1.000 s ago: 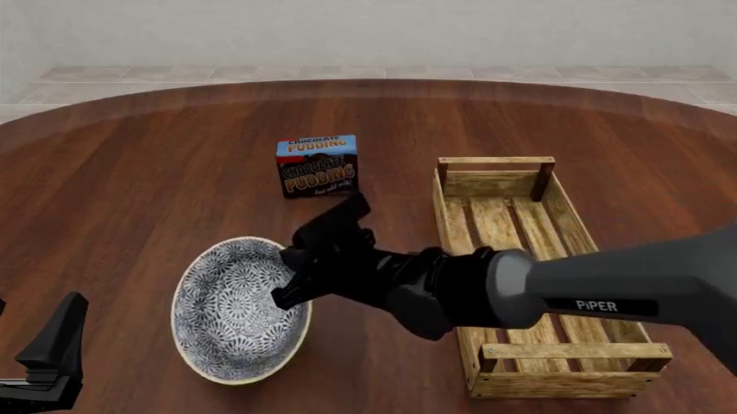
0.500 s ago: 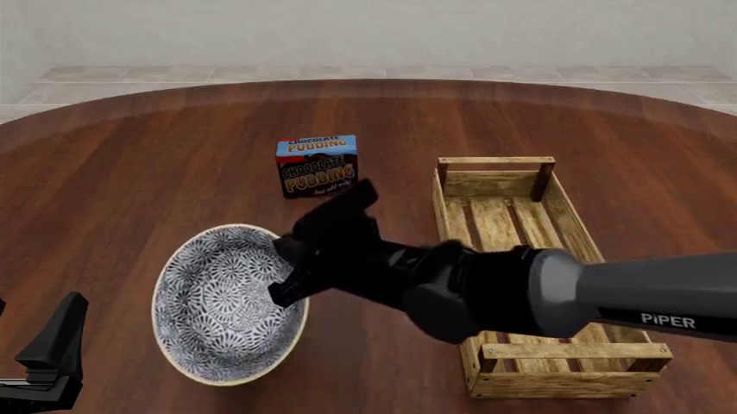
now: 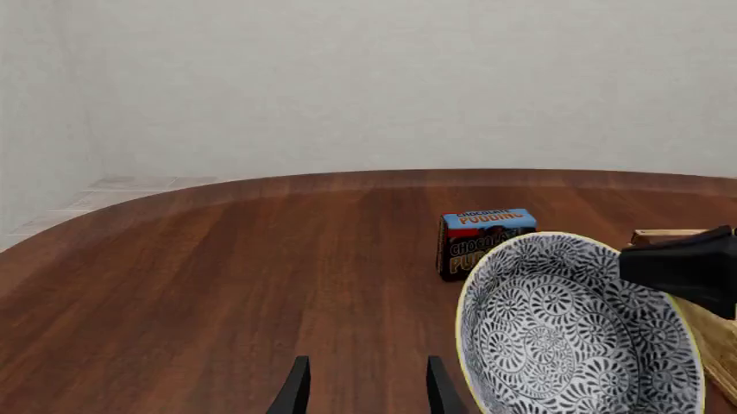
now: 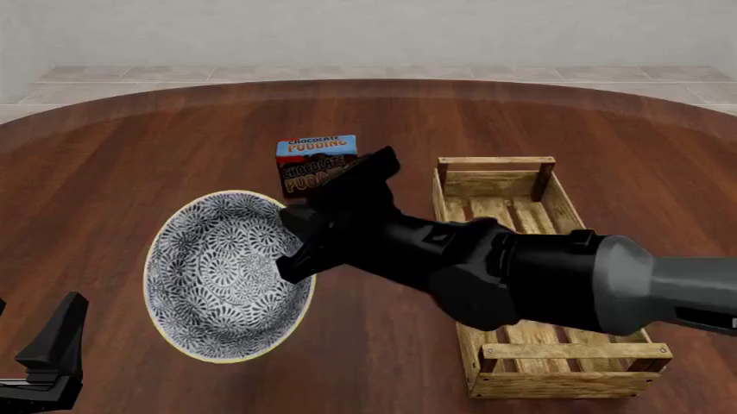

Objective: Pick up the bowl on the left and put it in the tray.

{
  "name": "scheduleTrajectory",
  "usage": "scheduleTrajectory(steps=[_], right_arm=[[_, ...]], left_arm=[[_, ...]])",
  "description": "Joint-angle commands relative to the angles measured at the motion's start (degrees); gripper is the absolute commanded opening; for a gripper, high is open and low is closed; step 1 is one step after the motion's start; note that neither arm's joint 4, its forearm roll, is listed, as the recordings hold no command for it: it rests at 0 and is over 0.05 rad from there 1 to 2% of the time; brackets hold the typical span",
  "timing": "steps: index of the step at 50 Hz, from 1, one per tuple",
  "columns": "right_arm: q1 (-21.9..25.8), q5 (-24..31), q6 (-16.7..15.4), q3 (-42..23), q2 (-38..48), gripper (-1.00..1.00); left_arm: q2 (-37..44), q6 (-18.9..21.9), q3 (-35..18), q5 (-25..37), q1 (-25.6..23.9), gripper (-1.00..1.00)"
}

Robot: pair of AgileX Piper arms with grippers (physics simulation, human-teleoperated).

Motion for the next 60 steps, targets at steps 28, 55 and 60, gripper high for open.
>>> scheduleTrajectory(steps=[28,55,60], right_arm=[[0.0,5.6,-4.2,0.6,-17.0,-1.00],[-3.2,5.4,-4.9,1.2,-22.6,-1.00],[-4.2,5.4,-5.5,1.3,-24.3,-1.00]], left_arm=[[0.0,0.0,0.0,0.0,0.0,1.00],[0.0,0.0,0.0,0.0,0.0,1.00],[0.0,0.0,0.0,0.0,0.0,1.00]])
